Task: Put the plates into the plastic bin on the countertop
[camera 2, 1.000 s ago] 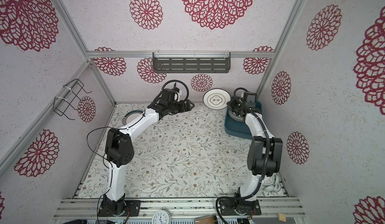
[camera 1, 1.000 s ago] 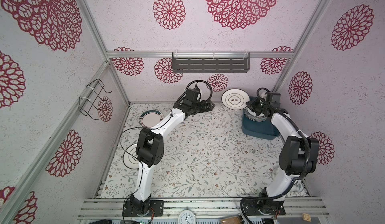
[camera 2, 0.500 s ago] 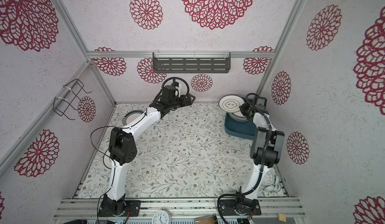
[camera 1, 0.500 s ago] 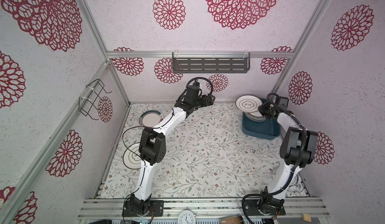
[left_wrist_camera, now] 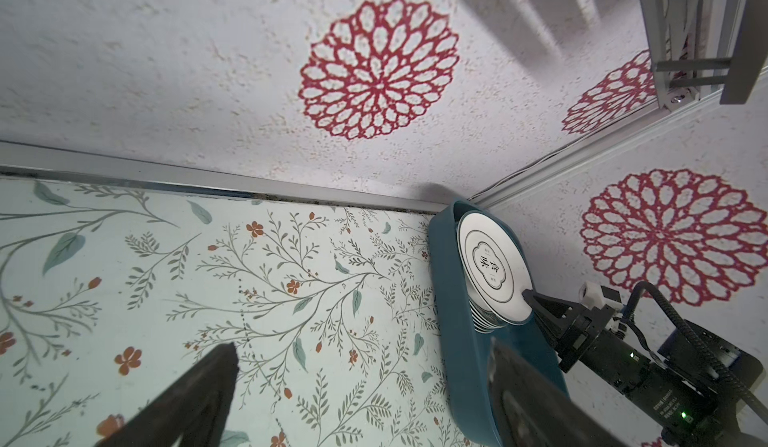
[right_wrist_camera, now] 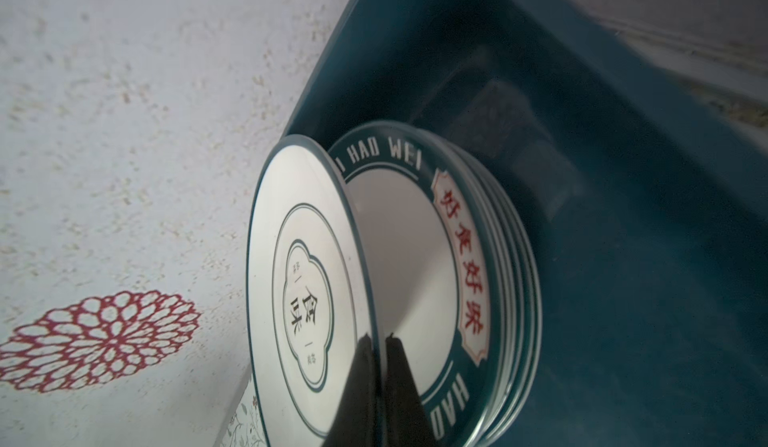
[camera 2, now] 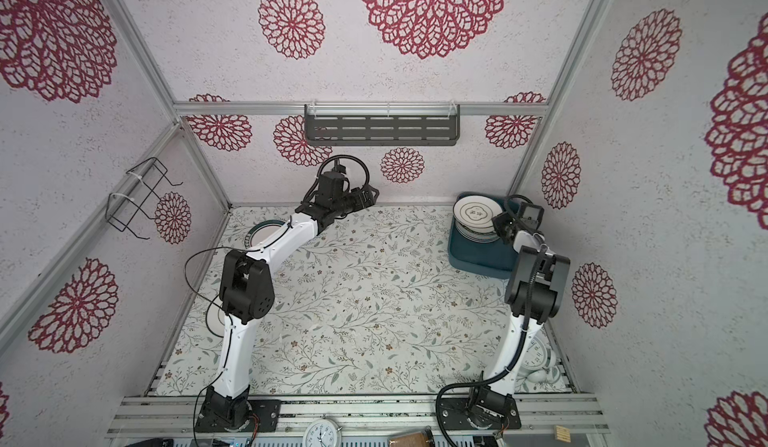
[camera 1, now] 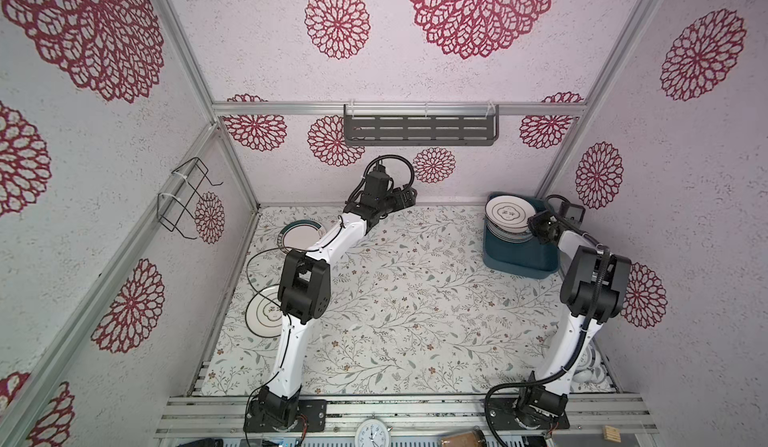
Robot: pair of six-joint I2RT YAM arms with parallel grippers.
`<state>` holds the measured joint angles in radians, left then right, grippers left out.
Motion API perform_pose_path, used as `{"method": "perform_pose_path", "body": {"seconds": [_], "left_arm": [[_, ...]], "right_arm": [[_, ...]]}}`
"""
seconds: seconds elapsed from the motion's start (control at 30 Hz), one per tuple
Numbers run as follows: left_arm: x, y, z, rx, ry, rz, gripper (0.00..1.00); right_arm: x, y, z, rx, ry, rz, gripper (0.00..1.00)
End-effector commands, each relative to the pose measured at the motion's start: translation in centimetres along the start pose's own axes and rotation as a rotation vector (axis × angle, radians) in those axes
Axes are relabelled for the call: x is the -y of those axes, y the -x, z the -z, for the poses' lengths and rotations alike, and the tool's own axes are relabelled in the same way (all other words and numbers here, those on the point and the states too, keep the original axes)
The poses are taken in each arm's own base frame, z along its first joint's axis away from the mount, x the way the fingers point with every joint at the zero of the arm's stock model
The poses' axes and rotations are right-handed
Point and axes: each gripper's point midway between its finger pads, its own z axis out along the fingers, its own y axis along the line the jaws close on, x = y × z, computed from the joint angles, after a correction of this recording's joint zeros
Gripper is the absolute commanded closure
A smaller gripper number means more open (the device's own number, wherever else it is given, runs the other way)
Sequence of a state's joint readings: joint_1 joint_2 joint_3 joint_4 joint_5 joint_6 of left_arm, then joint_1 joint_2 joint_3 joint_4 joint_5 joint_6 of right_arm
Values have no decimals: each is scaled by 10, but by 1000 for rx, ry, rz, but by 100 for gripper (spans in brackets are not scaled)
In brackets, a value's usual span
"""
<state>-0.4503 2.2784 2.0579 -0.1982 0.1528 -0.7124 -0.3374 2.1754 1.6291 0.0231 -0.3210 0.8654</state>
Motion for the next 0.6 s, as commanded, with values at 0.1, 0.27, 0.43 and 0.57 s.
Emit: {"method": "perform_pose_path", "body": {"seconds": [0.1,0.27,0.43,0.57], "left_arm": [[-9,10,5,41,27,12,3],[-13,11,5,43,33,16,3],[-16,14,7,47,38,10,3],[-15,15,8,48,33,8,3]], "right_arm": [[-4,17,-5,35,2,4,100],[3,14,-12,18,-21,-5,98],[8,14,-6,21,-56,13,68],[1,14,4,24,-52,37,50]]}}
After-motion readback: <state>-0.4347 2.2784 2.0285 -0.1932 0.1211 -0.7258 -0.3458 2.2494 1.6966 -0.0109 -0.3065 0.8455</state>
